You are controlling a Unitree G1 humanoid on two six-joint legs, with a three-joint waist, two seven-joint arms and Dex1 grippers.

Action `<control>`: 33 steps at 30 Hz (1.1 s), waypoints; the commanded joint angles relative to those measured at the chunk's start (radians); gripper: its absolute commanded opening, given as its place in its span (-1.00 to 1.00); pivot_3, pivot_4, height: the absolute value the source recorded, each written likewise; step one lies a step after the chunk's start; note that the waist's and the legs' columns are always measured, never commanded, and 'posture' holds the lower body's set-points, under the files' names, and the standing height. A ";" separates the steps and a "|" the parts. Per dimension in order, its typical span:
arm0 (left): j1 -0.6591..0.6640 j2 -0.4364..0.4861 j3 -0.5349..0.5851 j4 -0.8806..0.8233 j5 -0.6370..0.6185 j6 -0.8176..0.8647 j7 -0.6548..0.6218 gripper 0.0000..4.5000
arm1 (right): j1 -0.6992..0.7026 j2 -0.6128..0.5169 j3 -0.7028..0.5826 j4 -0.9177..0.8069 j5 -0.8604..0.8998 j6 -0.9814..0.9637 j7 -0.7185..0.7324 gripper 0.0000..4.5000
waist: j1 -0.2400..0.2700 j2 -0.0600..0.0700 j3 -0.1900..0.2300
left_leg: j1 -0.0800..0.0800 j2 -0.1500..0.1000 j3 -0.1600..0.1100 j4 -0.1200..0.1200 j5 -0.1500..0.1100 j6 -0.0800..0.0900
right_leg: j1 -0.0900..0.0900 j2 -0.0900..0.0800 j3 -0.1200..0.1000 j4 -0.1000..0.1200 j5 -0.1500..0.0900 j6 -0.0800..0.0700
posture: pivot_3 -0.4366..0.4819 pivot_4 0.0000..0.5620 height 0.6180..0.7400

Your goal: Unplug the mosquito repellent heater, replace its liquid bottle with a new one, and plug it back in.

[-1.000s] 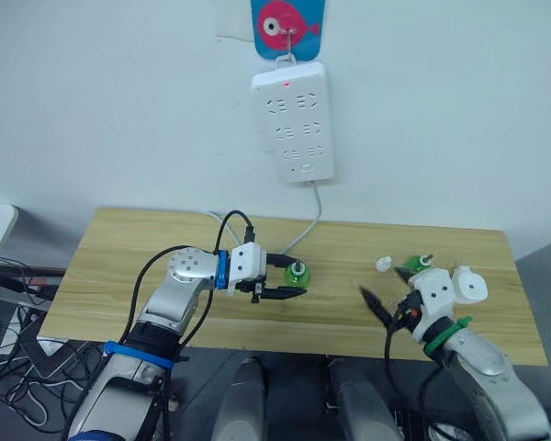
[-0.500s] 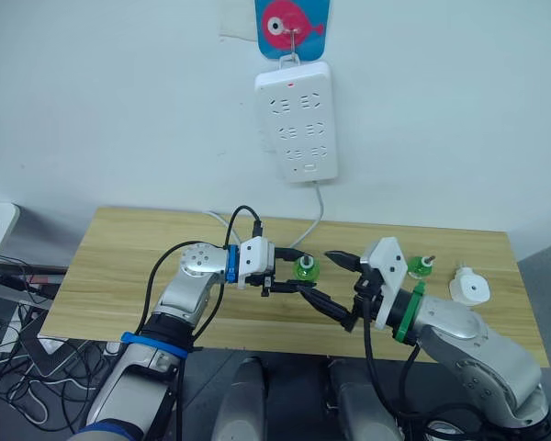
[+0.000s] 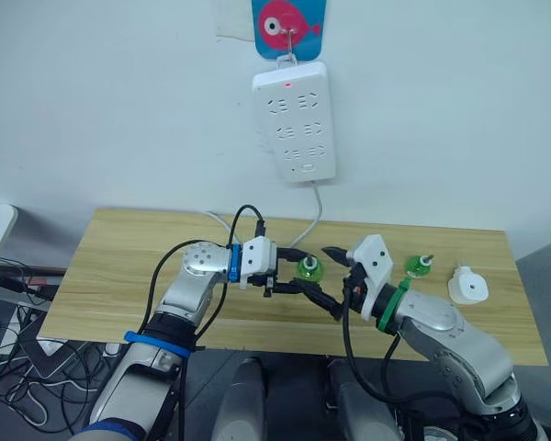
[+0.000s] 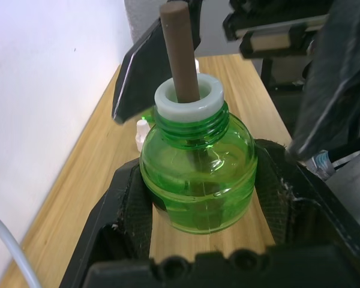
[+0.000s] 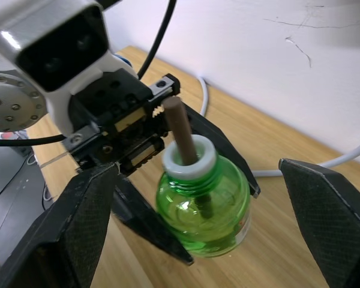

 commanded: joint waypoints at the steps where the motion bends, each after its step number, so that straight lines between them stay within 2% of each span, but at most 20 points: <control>1: 0.004 -0.004 0.002 -0.041 -0.020 0.002 -0.008 0.00 | 0.004 0.013 0.004 -0.009 -0.009 -0.034 0.011 0.60 | 0.000 0.000 0.000 | 0.000 0.000 0.000 0.000 0.000 0.000 | 0.000 0.000 0.000 0.000 0.000 0.000 | 0.34 0.06 1.00; 3: 0.005 -0.003 0.002 -0.044 -0.020 0.003 -0.010 0.00 | 0.004 0.016 0.006 -0.007 -0.013 -0.038 0.013 0.22 | 0.000 0.000 0.000 | 0.000 0.000 0.000 0.000 0.000 0.000 | 0.000 0.000 0.000 0.000 0.000 0.000 | 0.35 0.08 1.00; 7: 0.006 -0.005 0.002 -0.048 -0.020 0.009 -0.010 0.00 | 0.005 0.020 0.013 -0.002 -0.023 -0.047 0.021 -0.37 | 0.000 0.000 0.000 | 0.000 0.000 0.000 0.000 0.000 0.000 | 0.000 0.000 0.000 0.000 0.000 0.000 | 0.35 0.08 1.00; 9: 0.007 -0.005 0.001 -0.052 -0.021 0.012 -0.008 0.00 | 0.005 0.024 0.017 -0.001 -0.029 -0.052 0.023 -0.58 | 0.000 0.000 0.000 | 0.000 0.000 0.000 0.000 0.000 0.000 | 0.000 0.000 0.000 0.000 0.000 0.000 | 0.35 0.08 1.00; 10: 0.008 -0.006 0.001 -0.055 -0.024 0.016 -0.007 0.00 | 0.006 0.026 0.019 -0.002 -0.032 -0.054 0.024 -0.63 | 0.000 0.000 0.000 | 0.000 0.000 0.000 0.000 0.000 0.000 | 0.000 0.000 -0.001 0.000 0.000 0.000 | 0.35 0.08 1.00; 17: 0.020 -0.010 0.002 -0.080 -0.039 0.054 -0.008 0.00 | 0.022 0.038 0.007 -0.019 -0.025 -0.054 0.018 -0.62 | 0.000 0.000 0.000 | 0.000 0.000 0.000 0.000 0.000 0.000 | 0.000 0.000 -0.001 0.000 0.000 0.000 | 0.35 0.08 1.00; 19: 0.025 -0.014 0.013 -0.094 -0.054 0.077 -0.002 0.32 | 0.028 0.056 -0.023 -0.025 -0.005 -0.041 -0.001 -0.62 | 0.000 0.000 0.000 | 0.000 0.000 0.000 0.000 0.000 0.000 | 0.000 0.000 -0.001 0.000 0.000 0.000 | 0.34 0.07 1.00; 20: 0.028 -0.017 0.024 -0.106 -0.063 0.088 0.011 0.40 | 0.033 0.075 -0.058 -0.029 0.018 -0.021 -0.022 -0.62 | 0.000 0.000 0.000 | 0.000 0.000 0.000 0.000 0.000 0.000 | 0.000 0.000 -0.001 0.000 0.000 0.000 | 0.34 0.07 1.00; 24: 0.061 -0.019 0.055 -0.173 -0.092 0.122 0.064 0.96 | 0.055 0.135 -0.175 -0.049 0.100 0.057 -0.092 -0.62 | 0.000 0.000 0.000 | 0.000 0.001 -0.001 0.000 0.000 0.000 | 0.000 -0.001 0.001 0.000 0.000 0.000 | 0.34 0.07 1.00; 28: 0.126 -0.054 0.078 -0.276 -0.105 0.103 0.150 1.00 | 0.078 0.235 -0.322 -0.081 0.270 0.183 -0.208 -0.62 | 0.000 0.000 0.000 | 0.000 0.003 -0.001 0.000 0.000 0.000 | 0.000 -0.002 0.004 0.000 0.000 0.000 | 0.29 0.07 1.00; 33: 0.184 -0.128 0.092 -0.328 -0.049 -0.031 0.294 1.00 | 0.076 0.345 -0.501 -0.083 0.685 0.310 -0.435 -0.62 | -0.001 0.000 0.000 | 0.000 0.003 -0.001 0.000 0.000 0.000 | 0.000 -0.003 0.004 0.001 0.000 0.000 | 0.28 0.07 1.00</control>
